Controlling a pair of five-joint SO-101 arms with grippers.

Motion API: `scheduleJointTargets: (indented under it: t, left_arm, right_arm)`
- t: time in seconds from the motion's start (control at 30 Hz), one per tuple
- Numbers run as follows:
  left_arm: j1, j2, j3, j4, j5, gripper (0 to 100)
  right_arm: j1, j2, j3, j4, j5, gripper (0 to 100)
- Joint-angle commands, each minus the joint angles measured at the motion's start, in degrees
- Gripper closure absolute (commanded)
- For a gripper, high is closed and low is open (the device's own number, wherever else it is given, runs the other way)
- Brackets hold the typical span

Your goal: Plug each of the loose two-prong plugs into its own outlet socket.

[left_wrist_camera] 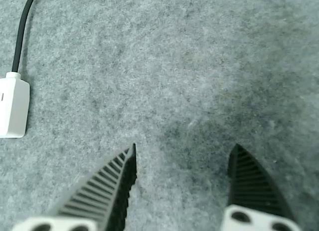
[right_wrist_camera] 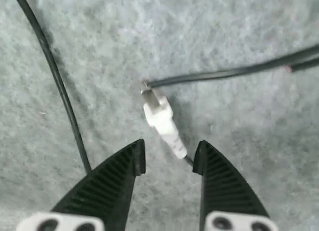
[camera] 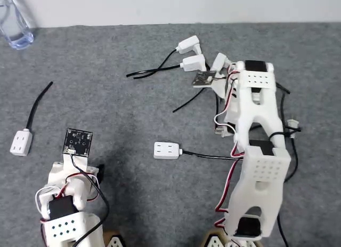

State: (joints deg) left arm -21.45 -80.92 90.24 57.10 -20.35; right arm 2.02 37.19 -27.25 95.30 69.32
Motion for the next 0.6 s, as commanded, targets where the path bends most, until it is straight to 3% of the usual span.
scheduleJointTargets:
  t: [0.0,0.17,0.33,0.57]
  left_arm:
    - [0.5,-0.4,-0.3,-0.6,0.4,72]
    - [0.5,-0.4,-0.3,-0.6,0.4,72]
    - [0.5,-0.4,-0.2,-0.6,0.4,72]
    - [0.5,-0.4,-0.2,-0.6,0.4,72]
  right_arm:
    - [2.5,-5.0,-4.6,4.2,0.7,85.4]
    - [4.3,-6.9,-5.5,7.1,1.1,85.4]
    - [5.0,-3.0,-2.5,2.6,10.5,85.1]
    - [2.7,2.3,-2.5,-2.0,10.8,85.1]
